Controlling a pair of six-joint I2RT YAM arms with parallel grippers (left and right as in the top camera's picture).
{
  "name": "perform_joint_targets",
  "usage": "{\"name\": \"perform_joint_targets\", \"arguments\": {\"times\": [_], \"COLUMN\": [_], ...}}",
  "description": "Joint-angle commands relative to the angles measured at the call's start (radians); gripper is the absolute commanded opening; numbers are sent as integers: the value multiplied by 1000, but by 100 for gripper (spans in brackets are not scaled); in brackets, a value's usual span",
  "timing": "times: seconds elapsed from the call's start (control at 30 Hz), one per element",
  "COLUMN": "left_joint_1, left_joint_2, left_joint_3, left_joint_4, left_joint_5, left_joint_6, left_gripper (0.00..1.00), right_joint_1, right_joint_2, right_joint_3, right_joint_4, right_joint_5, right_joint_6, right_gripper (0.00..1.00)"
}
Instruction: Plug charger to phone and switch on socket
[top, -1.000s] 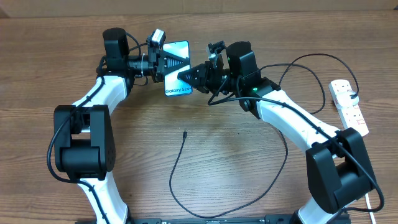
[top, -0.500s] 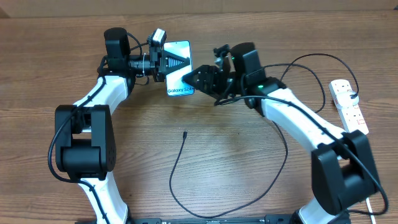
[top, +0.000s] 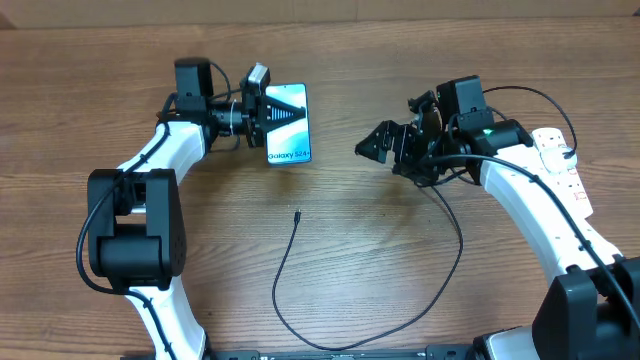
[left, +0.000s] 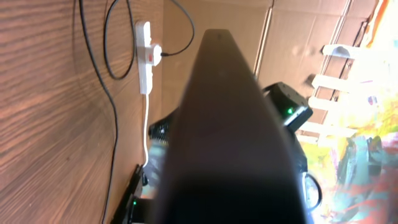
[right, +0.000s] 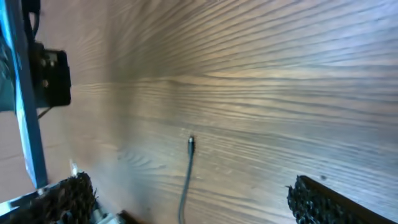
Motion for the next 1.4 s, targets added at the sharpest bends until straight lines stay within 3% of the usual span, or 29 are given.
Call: {"name": "perform_joint_targets", "arguments": {"times": [0.0,0.13,0.23,0.33,0.4,0.6,1.37], "left_joint_1": [-10,-34,-61,-90,-113,-171,-173], "left_joint_2": [-31,-31,-31,-31,-31,-31,-31], "left_joint_3": [13,13,13,13,13,13,13], "left_joint_4": [-131,-446,-669,-795,-840,-867,-795], "left_joint_5": [28,19,-106,-327,-392,-380,-386], "left_joint_6": [244,536,698,720,721,739,735], "left_gripper": [4,5,4,4,4,4,5], "right_joint_1": [-5,-5,-5,-5,-5,-5,-5], "right_joint_2": [-18,-18,-18,-18,-18,-18,-18], "right_joint_3": [-4,-4,-4,-4,-4,-4,-4], "right_joint_4": [6,6,6,6,6,6,6], "right_joint_5": [72,80,80,80,80,80,80], "right_joint_6": [-37,-36,-36,-36,-36,-36,-36], "right_gripper": [100,100,100,100,100,100,100]}}
